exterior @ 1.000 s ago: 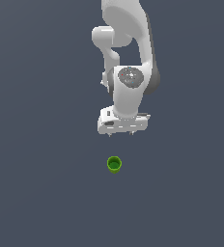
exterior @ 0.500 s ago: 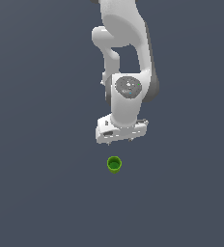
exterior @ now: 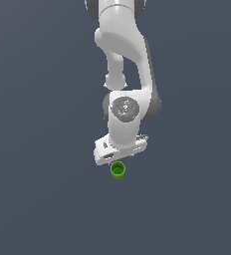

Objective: Pick up the object and move it to a goal position.

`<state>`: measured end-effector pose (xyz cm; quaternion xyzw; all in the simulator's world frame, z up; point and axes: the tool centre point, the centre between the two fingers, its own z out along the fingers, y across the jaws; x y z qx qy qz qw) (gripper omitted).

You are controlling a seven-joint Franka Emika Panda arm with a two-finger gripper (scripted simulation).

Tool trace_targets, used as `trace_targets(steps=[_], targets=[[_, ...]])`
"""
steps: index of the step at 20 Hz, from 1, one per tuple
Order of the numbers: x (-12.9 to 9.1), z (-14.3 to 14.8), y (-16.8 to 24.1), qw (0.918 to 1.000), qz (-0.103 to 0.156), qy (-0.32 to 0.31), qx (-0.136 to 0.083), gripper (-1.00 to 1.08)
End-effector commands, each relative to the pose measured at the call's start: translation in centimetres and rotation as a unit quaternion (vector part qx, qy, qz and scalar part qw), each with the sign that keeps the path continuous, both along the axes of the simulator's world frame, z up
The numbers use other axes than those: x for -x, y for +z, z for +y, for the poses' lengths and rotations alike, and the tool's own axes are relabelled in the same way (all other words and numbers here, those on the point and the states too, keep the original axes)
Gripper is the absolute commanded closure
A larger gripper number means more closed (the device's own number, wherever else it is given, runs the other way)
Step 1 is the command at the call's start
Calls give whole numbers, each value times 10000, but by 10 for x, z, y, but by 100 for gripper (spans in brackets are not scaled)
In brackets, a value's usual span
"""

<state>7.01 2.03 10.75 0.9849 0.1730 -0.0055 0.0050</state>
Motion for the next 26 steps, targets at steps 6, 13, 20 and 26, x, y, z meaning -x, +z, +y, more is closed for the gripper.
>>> trace_targets(steps=[6, 13, 20, 26], targets=[[-21, -8, -12, 9995, -35, 321, -48, -92], [-24, -10, -15, 9993, -40, 380, -58, -92], [-24, -10, -35, 9992, -41, 386, -58, -92], [-24, -10, -64, 9992, -43, 395, -60, -92]])
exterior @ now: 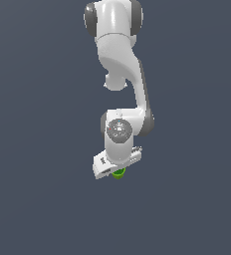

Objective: Pick up the object and move it to a goal position.

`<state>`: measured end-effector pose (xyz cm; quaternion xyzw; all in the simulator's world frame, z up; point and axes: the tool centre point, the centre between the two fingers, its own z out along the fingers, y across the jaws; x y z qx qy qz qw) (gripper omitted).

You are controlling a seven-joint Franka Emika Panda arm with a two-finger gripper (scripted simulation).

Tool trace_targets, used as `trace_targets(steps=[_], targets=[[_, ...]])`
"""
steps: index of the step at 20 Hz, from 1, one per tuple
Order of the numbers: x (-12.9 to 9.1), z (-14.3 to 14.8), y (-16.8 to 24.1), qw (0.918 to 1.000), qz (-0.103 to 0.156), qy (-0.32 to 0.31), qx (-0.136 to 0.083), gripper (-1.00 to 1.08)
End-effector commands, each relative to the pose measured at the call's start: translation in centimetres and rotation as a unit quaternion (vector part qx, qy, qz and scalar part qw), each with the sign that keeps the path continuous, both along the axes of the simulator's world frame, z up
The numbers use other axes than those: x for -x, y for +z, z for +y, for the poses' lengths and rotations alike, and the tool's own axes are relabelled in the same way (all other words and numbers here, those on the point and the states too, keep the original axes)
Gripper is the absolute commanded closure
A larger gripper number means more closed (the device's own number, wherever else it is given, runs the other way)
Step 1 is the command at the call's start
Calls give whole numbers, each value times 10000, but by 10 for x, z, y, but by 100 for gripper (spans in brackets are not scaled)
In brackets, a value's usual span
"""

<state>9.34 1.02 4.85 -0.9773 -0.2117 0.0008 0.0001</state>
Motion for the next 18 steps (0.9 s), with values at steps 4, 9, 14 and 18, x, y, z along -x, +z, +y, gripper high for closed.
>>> trace_targets(steps=[4, 9, 14, 18], targets=[[-2, 0, -6, 10000, -8, 1, 0, -92], [-2, 0, -6, 10000, -8, 1, 0, 108], [-2, 0, -6, 10000, -8, 1, 0, 108], [-1, 0, -6, 10000, -3, 1, 0, 108]])
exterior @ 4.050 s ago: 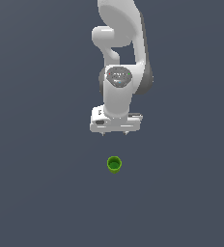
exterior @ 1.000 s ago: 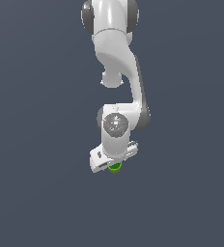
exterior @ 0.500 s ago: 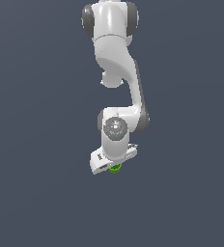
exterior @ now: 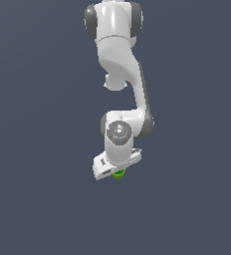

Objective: Pick up the object and move it to a goal position.

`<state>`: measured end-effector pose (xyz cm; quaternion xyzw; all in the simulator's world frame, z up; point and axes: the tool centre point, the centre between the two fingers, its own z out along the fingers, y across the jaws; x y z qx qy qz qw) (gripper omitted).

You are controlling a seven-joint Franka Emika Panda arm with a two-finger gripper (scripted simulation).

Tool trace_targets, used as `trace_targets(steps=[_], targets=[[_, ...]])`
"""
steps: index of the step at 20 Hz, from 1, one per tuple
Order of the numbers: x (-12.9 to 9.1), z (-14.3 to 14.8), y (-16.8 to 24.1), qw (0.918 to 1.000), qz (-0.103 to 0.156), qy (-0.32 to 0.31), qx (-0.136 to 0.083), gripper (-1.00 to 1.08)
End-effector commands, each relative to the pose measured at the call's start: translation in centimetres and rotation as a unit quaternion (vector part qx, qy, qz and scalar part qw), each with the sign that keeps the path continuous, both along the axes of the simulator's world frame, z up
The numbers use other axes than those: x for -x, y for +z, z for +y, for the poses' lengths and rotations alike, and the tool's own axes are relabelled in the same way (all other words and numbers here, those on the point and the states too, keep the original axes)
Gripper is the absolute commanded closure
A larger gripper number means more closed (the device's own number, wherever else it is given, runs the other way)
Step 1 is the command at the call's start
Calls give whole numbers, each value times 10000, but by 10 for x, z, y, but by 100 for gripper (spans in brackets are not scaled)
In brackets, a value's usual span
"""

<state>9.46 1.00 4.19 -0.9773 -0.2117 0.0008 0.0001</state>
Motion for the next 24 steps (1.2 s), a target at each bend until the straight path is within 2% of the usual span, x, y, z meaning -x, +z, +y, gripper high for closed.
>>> trace_targets(steps=[1, 12, 24], targets=[[1, 0, 1, 10000, -3, 1, 0, 108], [20, 6, 33, 10000, -3, 1, 0, 108], [71, 23, 116, 10000, -4, 3, 8, 108]])
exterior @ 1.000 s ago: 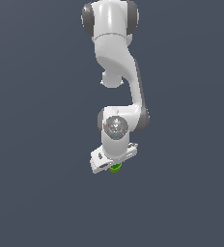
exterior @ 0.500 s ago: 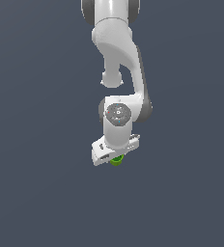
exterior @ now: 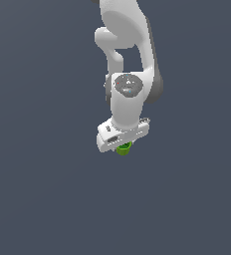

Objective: Pick up the object and move it to a goal position.

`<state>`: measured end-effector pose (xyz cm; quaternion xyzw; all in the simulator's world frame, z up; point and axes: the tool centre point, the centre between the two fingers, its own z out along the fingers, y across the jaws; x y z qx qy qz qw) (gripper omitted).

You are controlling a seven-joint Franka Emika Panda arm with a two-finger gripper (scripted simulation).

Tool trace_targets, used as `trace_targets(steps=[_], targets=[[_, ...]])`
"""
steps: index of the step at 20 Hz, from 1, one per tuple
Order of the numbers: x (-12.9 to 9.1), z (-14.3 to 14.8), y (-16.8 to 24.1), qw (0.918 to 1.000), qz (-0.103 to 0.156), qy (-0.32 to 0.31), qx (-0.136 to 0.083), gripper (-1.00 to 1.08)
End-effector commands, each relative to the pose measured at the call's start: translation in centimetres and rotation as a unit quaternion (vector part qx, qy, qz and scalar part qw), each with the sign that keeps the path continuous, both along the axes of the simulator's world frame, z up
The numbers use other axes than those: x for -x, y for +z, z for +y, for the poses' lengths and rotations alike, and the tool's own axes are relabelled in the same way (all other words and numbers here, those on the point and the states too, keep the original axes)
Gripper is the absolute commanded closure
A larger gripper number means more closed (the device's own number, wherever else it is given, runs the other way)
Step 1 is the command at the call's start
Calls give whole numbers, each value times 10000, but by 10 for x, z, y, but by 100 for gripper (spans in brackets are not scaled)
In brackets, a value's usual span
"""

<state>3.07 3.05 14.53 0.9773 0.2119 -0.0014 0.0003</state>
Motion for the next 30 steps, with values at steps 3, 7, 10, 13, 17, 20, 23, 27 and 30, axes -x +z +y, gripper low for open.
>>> trace_targets(steps=[3, 7, 10, 13, 17, 20, 23, 27, 30], targets=[[22, 7, 37, 10000, -10, 1, 2, 108], [42, 14, 70, 10000, -10, 1, 6, 108], [57, 19, 96, 10000, -10, 1, 6, 108], [73, 24, 123, 10000, -10, 1, 6, 108], [95, 32, 161, 10000, -10, 1, 6, 108], [112, 38, 190, 10000, -12, 4, 4, 108], [127, 43, 218, 10000, -12, 5, 0, 108], [144, 50, 249, 10000, -12, 5, 0, 108], [154, 53, 269, 10000, -13, 5, -3, 108]])
